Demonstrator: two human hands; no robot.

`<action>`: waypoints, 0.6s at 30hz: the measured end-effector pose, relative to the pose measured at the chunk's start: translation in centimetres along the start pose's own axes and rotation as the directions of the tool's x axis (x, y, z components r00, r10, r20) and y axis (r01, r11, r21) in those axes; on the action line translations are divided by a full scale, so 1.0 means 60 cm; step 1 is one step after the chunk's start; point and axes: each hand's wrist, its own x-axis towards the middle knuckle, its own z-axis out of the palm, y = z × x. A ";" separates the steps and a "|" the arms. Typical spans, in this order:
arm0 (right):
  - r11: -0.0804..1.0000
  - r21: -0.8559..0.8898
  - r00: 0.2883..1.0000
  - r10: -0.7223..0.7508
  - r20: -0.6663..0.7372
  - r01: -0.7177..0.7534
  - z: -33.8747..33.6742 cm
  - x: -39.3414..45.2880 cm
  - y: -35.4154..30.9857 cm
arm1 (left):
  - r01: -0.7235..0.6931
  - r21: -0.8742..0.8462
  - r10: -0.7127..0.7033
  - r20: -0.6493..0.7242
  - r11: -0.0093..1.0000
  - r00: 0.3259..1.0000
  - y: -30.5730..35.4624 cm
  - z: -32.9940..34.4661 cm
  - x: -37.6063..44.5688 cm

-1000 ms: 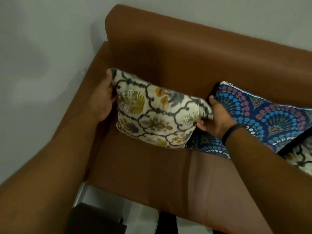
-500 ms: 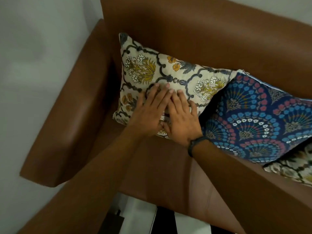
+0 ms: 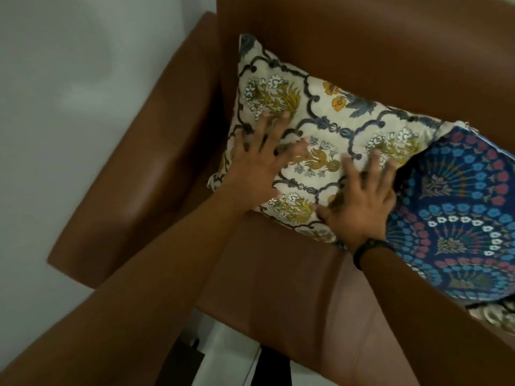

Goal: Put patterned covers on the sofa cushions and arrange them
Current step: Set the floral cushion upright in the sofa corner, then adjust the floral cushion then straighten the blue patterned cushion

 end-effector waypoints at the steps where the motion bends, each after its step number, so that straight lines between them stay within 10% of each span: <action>1: 0.984 0.112 0.991 0.136 -0.002 -0.135 0.004 0.004 0.009 | 0.136 -0.094 -0.134 0.030 0.986 0.991 -0.010 0.002 0.001; 6: 0.824 0.529 0.979 0.162 0.126 -0.205 0.006 0.032 0.014 | 0.486 -0.553 -0.433 0.236 0.677 0.870 -0.032 -0.003 -0.004; 10: 0.893 0.444 0.996 0.039 0.080 -0.071 -0.041 0.041 -0.028 | 0.489 -0.726 -0.582 0.151 0.484 0.799 -0.004 -0.018 -0.056; 18: 0.891 0.140 0.884 -0.449 0.133 0.431 -0.178 0.143 -0.194 | 0.460 -0.886 -0.899 0.150 0.062 0.412 0.019 -0.017 -0.139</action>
